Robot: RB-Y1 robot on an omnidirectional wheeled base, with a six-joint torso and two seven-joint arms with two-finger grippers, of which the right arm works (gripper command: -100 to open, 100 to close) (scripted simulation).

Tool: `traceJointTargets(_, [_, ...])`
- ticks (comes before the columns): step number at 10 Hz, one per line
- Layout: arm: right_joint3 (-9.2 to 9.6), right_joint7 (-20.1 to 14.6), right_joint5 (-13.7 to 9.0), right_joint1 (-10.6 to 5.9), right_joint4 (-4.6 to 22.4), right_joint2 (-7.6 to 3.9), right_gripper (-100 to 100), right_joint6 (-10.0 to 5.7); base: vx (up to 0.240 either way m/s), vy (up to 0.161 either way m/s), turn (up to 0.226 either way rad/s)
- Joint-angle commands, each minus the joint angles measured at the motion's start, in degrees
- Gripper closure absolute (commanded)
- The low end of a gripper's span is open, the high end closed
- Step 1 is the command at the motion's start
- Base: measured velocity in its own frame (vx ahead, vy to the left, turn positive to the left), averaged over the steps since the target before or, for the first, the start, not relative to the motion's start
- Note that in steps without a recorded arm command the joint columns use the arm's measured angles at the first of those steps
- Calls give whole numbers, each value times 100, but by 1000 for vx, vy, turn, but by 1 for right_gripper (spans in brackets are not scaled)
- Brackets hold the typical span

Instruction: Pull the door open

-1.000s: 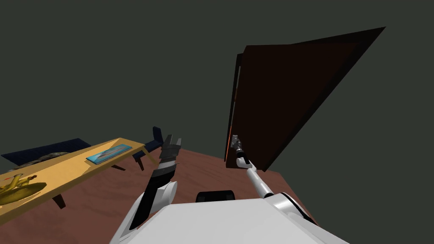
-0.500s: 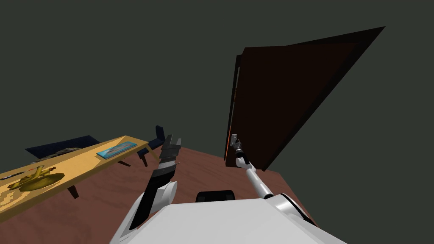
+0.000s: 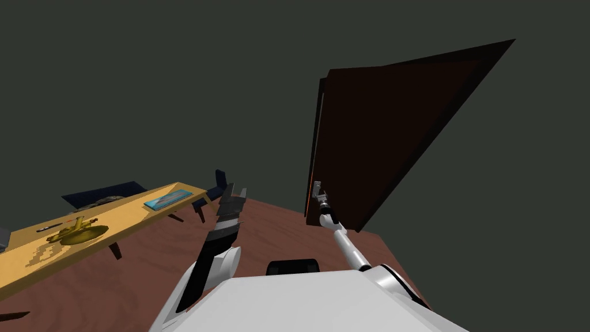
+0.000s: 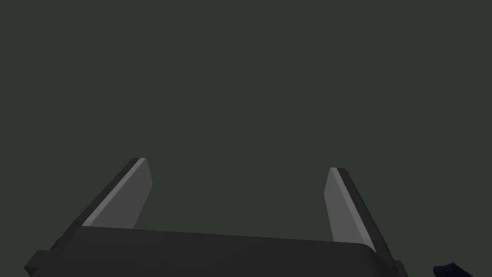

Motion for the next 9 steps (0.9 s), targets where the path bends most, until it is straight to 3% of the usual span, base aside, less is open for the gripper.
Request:
traceJointTargets(1, [12,-194,-96,10,-27,11,-100,22,-59,-41,26])
traceJointTargets(3, [52,-557,-380,40,-96,47,-100,65,-73,-37,41])
traceJointTargets(4, [52,-614,-380,40,-96,47,-100,65,-59,-38,25])
traceJointTargets(9, [118,-1291,-857,90,-213,108,-100,137,-66,-32,34])
